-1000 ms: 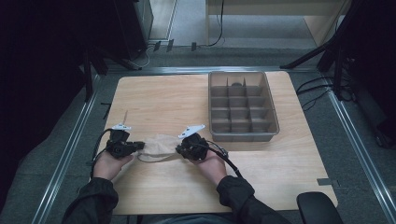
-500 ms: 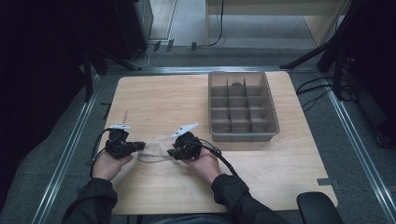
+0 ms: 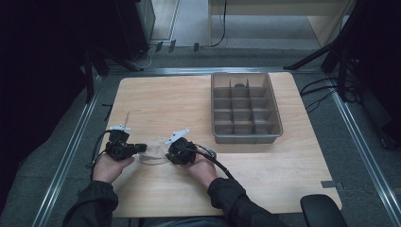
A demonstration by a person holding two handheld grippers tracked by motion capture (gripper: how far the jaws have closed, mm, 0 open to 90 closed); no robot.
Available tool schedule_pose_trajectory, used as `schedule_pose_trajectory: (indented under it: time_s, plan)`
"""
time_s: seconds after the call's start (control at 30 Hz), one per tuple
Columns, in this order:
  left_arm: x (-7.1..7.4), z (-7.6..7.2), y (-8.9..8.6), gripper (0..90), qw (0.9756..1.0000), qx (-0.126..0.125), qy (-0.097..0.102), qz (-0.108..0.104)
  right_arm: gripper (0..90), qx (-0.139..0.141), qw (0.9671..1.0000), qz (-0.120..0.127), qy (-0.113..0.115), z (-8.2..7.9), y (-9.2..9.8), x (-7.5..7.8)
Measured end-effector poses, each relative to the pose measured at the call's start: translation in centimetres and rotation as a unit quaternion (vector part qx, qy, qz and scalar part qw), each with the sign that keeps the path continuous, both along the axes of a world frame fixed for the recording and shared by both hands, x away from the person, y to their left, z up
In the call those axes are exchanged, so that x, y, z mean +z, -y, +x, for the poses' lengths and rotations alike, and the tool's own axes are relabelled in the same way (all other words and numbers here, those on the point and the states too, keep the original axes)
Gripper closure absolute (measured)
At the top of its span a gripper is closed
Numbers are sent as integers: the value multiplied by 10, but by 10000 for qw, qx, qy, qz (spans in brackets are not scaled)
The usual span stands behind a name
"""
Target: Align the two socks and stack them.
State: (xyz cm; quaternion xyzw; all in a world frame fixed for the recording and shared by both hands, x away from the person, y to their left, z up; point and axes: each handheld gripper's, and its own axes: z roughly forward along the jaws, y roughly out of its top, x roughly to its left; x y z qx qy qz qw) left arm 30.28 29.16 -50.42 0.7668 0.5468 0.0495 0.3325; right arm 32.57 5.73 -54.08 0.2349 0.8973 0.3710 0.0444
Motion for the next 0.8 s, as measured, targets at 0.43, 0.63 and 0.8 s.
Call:
schedule_pose_trajectory:
  time_s: [0.43, 0.63, 0.8]
  plan:
    - [11, -12, 9, 841, 9998, -104, 146, -43, 857, 217, 9994, -145, 242, 6, 15, 38]
    - [-5, -10, 10, 789, 9995, -106, -209, 222, 795, 343, 9988, -354, 17, 4, 9, 18]
    - [-10, -8, 6, 672, 9994, -107, -281, 194, 710, 303, 9993, -218, -71, 4, 12, 18]
